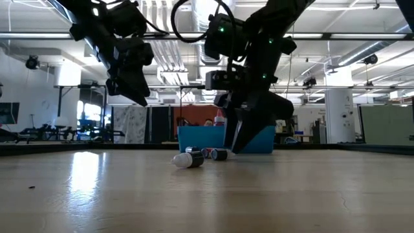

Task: Pick & Place food coloring
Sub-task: Put the small green food coloring bottle into the blue bin

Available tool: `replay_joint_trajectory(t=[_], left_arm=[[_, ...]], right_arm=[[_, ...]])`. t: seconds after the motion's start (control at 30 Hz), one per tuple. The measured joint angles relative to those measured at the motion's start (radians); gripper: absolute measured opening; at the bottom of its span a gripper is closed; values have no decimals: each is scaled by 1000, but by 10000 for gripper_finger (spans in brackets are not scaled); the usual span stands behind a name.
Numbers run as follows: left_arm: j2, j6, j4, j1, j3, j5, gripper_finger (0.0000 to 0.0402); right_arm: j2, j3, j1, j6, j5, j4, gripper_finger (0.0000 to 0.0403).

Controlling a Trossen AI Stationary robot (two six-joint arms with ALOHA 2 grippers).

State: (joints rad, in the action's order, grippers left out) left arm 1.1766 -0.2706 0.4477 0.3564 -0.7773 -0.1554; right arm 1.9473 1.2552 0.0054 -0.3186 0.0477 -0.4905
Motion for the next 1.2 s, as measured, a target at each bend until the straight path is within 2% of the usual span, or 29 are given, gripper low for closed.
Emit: replay_joint_trajectory(t=[0.23, 0.37, 0.7, 0.9, 1.1, 1.2], left_arm=[[0, -19, 0, -8, 0, 0, 172], [0, -25, 0, -8, 0, 0, 172], [0, -49, -12, -8, 0, 22, 172], [1, -57, -12, -13, 0, 24, 171], [1, -57, -13, -13, 0, 24, 171], [1, -54, -13, -13, 0, 27, 171]], right_arm=[[3, -1, -16, -3, -9, 4, 165], [3, -9, -15, -29, -56, 10, 164], [3, -29, -17, -42, -57, 69, 157], [3, -48, -17, 12, -56, 90, 156], [1, -70, -17, 204, -51, 86, 153], [1, -71, -17, 238, -50, 87, 154]])
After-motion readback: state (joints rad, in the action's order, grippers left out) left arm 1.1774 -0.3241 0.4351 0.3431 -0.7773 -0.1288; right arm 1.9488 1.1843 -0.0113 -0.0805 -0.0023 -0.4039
